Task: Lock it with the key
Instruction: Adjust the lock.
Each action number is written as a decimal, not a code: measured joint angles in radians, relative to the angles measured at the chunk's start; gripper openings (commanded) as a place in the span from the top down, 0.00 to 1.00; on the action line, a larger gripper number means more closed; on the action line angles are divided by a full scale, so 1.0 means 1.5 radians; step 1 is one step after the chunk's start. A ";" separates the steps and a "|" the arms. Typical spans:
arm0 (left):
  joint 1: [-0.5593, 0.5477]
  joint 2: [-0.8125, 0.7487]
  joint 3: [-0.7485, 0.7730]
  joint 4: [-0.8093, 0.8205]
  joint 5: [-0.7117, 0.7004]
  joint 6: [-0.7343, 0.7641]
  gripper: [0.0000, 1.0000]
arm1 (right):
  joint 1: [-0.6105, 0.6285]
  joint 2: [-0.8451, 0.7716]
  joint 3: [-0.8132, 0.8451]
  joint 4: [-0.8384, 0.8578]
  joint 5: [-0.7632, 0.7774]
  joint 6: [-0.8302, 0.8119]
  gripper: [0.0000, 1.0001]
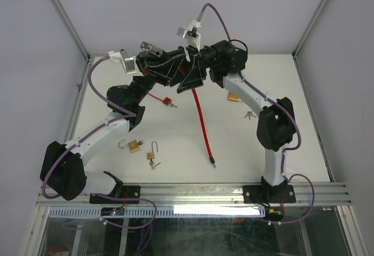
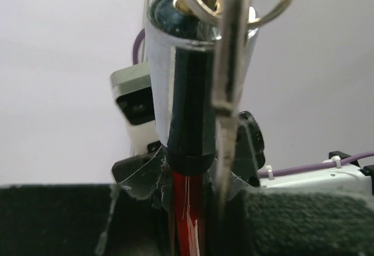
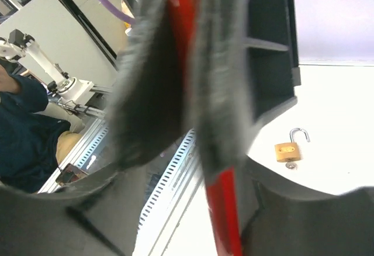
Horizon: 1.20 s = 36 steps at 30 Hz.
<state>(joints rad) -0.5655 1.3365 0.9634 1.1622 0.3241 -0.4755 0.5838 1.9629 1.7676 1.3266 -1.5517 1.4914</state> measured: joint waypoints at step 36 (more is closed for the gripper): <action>0.082 0.037 0.351 -0.579 0.140 0.232 1.00 | -0.213 -0.472 -0.194 -1.293 0.222 -1.651 0.10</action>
<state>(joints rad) -0.4431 1.3922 1.4895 0.2932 0.5335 -0.1268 0.2638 1.2552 1.4773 -0.6125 -1.2182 -0.9855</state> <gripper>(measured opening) 0.143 0.953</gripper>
